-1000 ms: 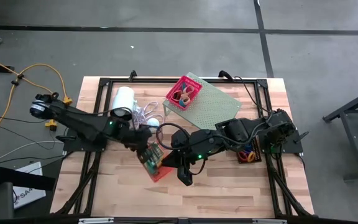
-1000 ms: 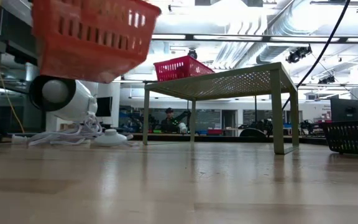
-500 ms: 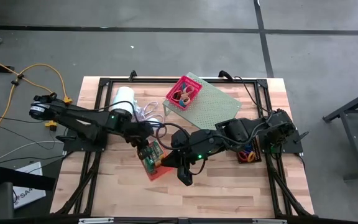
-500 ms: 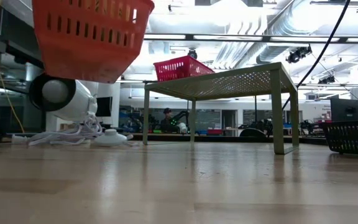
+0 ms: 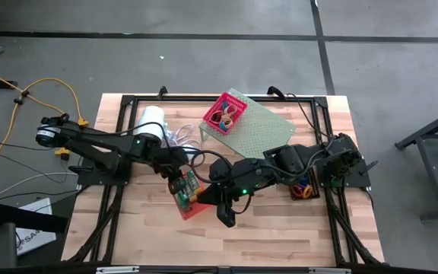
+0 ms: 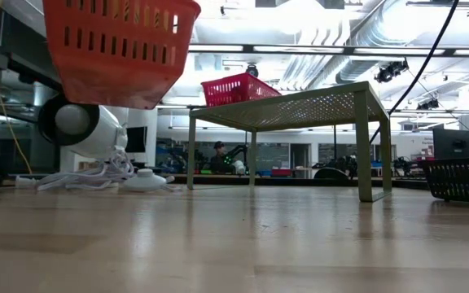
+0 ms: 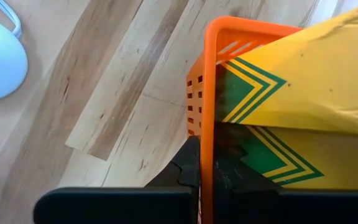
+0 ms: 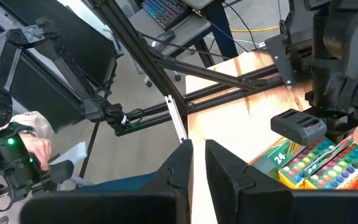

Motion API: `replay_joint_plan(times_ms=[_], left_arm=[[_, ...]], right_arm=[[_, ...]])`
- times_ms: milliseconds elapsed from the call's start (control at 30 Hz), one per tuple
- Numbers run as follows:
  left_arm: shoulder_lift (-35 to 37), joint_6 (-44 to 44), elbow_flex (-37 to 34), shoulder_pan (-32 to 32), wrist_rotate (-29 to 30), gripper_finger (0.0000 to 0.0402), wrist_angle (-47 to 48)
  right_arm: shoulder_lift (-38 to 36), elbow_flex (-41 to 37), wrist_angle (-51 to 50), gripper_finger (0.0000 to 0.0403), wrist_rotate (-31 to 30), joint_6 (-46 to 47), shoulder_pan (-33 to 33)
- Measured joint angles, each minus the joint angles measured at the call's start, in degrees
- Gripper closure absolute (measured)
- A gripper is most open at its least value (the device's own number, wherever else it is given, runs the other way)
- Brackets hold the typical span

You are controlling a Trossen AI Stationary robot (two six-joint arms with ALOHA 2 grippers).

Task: Pick & Place Office Desk Supplies
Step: Put the orange bin into the shelf

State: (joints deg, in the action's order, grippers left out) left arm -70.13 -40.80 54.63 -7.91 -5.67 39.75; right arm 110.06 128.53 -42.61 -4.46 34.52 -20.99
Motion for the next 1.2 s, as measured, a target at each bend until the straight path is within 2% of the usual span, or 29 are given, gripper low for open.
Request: replay_joint_plan(times_ms=[700, 767, 933, 1000, 1200], left_arm=[[0.0, 0.4, 0.0, 0.0, 0.2, 0.0401, -0.1], [0.0, 0.4, 0.0, 0.0, 0.2, 0.0401, -0.2], [0.0, 0.4, 0.0, 0.0, 0.2, 0.0401, -0.8], [0.0, 0.3, 0.0, 0.0, 0.2, 0.0401, -0.9], [0.0, 0.3, 0.0, 0.0, 0.2, 0.0402, -1.1]], right_arm=[[0.0, 0.0, 3.1, 0.0373, 0.4, 0.2, 0.0], [0.0, 0.0, 2.8, 0.0373, 3.7, -1.9, 0.2], [0.0, 0.0, 2.2, 0.0373, 19.8, -11.8, 0.9], [0.5, 0.1, 1.9, 0.0373, 21.2, -15.1, 0.9], [4.1, 0.0, -1.3, 0.0373, 19.7, -23.3, 0.5]])
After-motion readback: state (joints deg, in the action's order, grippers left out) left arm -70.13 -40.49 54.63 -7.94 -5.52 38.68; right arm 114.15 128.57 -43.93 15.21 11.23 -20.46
